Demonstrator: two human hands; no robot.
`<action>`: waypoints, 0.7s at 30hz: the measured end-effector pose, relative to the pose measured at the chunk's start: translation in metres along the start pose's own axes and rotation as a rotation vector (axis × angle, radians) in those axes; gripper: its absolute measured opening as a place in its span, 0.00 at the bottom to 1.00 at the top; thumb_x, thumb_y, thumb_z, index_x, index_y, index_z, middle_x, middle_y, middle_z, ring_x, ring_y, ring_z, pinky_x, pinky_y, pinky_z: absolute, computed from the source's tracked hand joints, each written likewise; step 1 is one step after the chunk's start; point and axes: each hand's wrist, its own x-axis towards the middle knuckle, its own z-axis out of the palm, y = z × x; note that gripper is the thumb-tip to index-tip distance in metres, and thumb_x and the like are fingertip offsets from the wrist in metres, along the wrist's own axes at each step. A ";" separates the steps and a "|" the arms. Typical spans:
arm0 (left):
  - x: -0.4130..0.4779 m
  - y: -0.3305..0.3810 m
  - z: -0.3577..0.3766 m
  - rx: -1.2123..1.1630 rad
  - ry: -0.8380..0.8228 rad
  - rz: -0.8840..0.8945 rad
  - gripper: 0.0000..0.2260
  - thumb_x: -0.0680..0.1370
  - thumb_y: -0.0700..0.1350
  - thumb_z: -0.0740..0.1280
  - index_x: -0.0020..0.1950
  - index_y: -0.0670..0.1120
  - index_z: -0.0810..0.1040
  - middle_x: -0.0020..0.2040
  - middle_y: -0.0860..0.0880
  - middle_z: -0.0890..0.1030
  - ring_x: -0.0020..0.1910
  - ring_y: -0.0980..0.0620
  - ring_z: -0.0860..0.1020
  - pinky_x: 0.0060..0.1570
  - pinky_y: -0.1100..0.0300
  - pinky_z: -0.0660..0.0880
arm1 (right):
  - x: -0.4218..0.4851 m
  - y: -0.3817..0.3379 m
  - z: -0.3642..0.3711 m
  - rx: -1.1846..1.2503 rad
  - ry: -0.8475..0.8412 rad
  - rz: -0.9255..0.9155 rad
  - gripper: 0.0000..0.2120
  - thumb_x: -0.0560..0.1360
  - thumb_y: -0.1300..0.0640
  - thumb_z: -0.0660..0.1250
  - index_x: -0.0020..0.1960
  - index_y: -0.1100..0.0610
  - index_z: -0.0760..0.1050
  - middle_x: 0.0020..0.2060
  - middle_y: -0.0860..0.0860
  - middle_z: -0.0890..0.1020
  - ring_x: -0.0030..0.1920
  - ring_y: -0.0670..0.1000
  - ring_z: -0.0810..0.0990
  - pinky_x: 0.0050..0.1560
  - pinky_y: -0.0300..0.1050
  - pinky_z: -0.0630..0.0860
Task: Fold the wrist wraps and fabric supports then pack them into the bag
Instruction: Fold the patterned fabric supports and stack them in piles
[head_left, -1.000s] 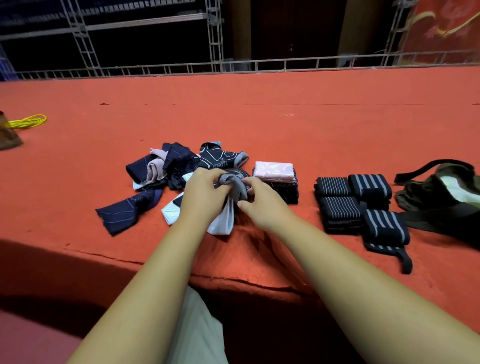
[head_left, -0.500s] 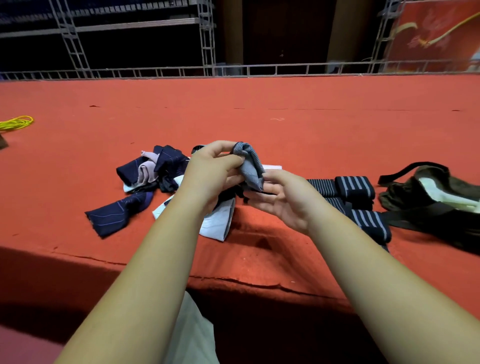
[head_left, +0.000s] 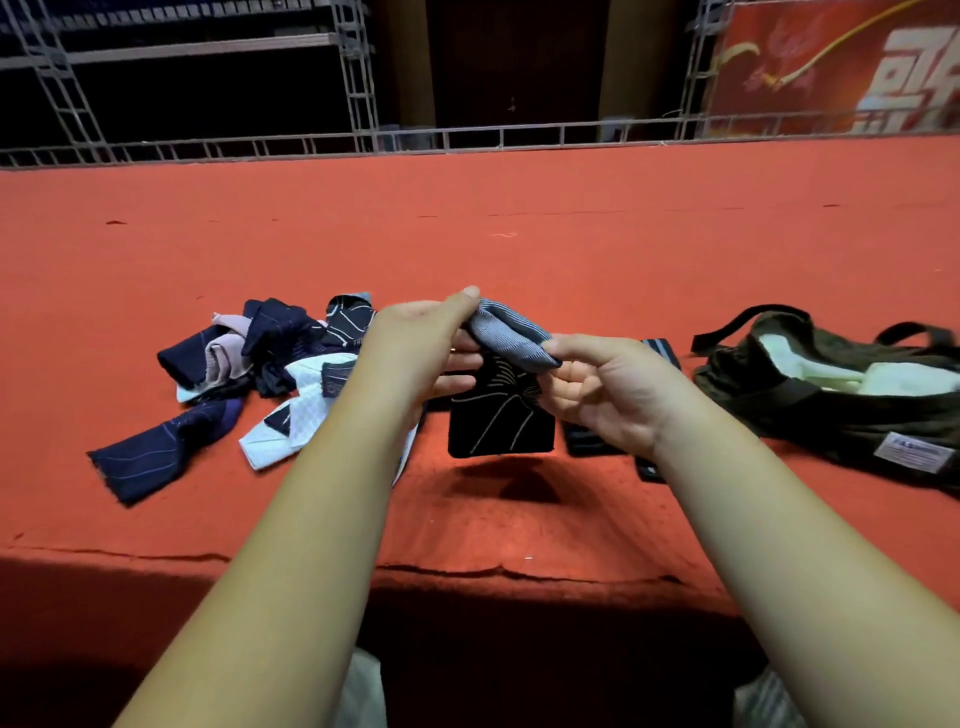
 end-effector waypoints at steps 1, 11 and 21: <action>0.002 -0.004 0.002 0.005 0.012 0.000 0.13 0.81 0.56 0.73 0.51 0.47 0.85 0.37 0.50 0.85 0.35 0.52 0.86 0.32 0.60 0.81 | 0.000 0.001 -0.003 -0.041 0.015 -0.006 0.06 0.78 0.61 0.72 0.55 0.57 0.84 0.46 0.55 0.84 0.37 0.49 0.83 0.48 0.47 0.83; 0.017 -0.039 0.018 0.100 0.012 0.054 0.05 0.80 0.45 0.73 0.53 0.45 0.86 0.38 0.48 0.85 0.32 0.53 0.82 0.29 0.62 0.76 | 0.015 0.022 -0.025 -0.468 0.046 0.023 0.04 0.77 0.54 0.73 0.43 0.49 0.83 0.38 0.45 0.81 0.38 0.46 0.77 0.40 0.43 0.70; 0.034 -0.071 0.013 0.119 0.005 0.151 0.06 0.77 0.37 0.75 0.47 0.48 0.87 0.42 0.46 0.87 0.39 0.50 0.83 0.39 0.56 0.81 | 0.026 0.031 -0.046 -0.657 0.050 -0.109 0.08 0.75 0.50 0.78 0.47 0.54 0.83 0.37 0.46 0.80 0.39 0.45 0.74 0.34 0.36 0.68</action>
